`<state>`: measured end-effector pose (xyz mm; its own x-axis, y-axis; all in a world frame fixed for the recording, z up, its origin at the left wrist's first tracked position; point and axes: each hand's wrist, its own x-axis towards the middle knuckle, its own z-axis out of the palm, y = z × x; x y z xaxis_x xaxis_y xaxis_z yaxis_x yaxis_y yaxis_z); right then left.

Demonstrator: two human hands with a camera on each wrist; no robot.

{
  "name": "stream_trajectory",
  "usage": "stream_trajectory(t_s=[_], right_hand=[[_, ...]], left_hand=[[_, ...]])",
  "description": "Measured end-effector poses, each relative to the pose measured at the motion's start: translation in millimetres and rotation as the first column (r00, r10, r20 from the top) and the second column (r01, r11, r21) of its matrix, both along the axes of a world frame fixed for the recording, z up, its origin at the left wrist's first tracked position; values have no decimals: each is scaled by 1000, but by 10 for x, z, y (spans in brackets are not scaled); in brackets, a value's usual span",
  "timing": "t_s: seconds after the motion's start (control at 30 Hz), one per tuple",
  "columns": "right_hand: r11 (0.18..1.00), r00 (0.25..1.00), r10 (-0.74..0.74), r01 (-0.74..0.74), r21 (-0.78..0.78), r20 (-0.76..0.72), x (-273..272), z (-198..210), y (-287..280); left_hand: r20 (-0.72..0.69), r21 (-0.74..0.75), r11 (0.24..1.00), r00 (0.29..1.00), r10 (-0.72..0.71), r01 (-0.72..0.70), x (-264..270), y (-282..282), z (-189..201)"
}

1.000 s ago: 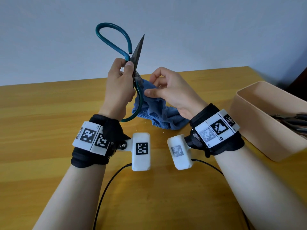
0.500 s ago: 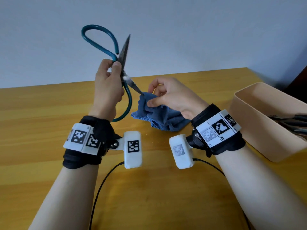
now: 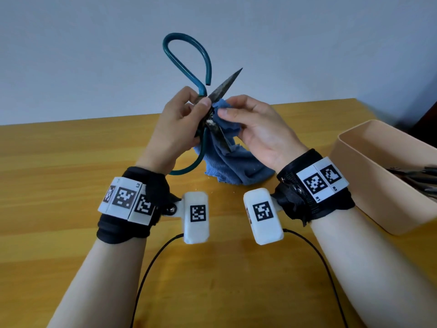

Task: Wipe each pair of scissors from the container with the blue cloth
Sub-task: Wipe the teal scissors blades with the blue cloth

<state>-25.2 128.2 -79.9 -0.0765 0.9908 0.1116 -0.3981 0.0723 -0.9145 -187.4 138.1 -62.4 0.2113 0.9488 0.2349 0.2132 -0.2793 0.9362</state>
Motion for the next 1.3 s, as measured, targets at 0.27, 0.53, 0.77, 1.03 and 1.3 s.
stream_trajectory(t_s=[0.27,0.53,0.77,1.03,1.3], right_hand=[[996,997,-78,78,-38,8,13,3,3],[982,980,-186,183,-47,-71,-18,-9,15],[990,992,-125,125,-60,0,6,-25,10],[961,960,-274,272,-44,-58,61,-6,61],[967,968,-250,251,-53,25,73,12,29]], left_hand=[[-60,29,999,997,-41,43,97,-33,-32],[-62,-5,998,996,-62,62,91,-46,3],[-78,-63,997,996,-37,33,83,-33,-24],[-78,-55,997,996,-52,47,96,-32,-18],[-46,-60,997,998,-42,40,138,-40,-47]])
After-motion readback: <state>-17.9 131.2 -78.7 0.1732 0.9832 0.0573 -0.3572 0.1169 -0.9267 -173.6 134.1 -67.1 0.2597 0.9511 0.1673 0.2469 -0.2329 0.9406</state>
